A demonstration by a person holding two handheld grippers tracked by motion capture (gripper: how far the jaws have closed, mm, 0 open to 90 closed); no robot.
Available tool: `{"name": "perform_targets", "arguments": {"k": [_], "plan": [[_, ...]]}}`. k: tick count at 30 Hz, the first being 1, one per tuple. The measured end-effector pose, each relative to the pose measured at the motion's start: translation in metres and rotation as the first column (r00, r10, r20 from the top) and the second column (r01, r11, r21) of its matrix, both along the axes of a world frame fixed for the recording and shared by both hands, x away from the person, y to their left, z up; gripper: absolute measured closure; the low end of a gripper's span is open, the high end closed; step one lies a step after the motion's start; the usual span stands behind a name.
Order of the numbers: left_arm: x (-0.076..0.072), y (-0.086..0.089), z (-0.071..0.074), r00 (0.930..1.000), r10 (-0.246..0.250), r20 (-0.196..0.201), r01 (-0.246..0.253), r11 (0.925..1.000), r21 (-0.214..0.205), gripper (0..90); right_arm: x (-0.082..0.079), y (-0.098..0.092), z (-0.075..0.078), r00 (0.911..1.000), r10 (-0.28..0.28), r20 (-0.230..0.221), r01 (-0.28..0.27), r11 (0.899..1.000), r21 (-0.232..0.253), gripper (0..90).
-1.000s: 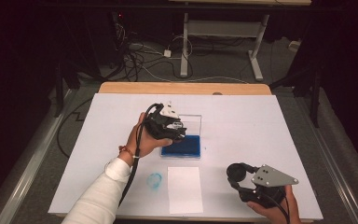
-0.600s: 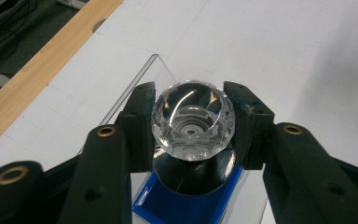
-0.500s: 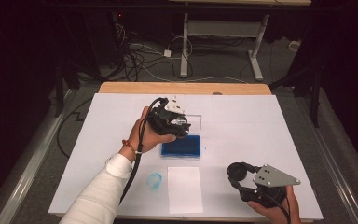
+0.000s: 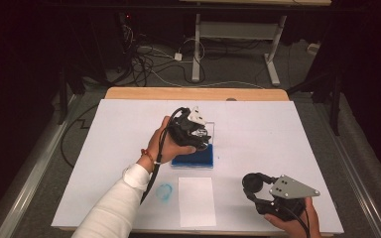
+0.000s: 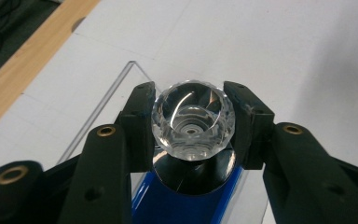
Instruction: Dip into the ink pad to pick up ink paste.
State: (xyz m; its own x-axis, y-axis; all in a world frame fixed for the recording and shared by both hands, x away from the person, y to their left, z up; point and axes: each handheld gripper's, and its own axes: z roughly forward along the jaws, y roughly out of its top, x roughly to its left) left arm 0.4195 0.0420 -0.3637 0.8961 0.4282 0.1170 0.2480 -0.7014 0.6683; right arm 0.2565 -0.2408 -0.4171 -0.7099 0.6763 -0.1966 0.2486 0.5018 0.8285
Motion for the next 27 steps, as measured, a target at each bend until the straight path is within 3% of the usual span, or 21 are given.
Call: {"name": "perform_targets", "arguments": {"k": [9, 15, 21, 23, 27], "plan": [[0.005, -0.009, -0.025, 0.9995, -0.006, -0.032, 0.007, 0.9993, 0.037, 54.5, 0.001, -0.001, -0.002, 1.0, -0.003, -0.007, 0.003, 1.0, -0.007, 38.7], [0.008, -0.011, -0.043, 0.9991, 0.012, -0.04, -0.009, 0.996, 0.089, 54.5, 0.001, 0.0, -0.003, 0.9999, -0.003, -0.012, 0.003, 1.0, -0.015, 38.7], [0.008, -0.009, -0.049, 0.9978, 0.007, -0.065, -0.003, 0.9981, 0.062, 54.5, 0.001, 0.001, -0.005, 0.9998, -0.004, -0.02, 0.004, 1.0, -0.024, 38.7], [0.008, -0.01, -0.051, 0.9983, 0.012, -0.056, -0.008, 0.9973, 0.073, 54.4, 0.002, 0.001, -0.005, 0.9998, -0.005, -0.019, 0.004, 1.0, -0.027, 38.7], [0.008, -0.009, -0.053, 0.9982, 0.018, -0.058, -0.015, 0.9986, 0.05, 54.4, 0.002, 0.002, -0.005, 0.9998, 0.0, -0.022, 0.0, 1.0, -0.03, 38.7]]}}
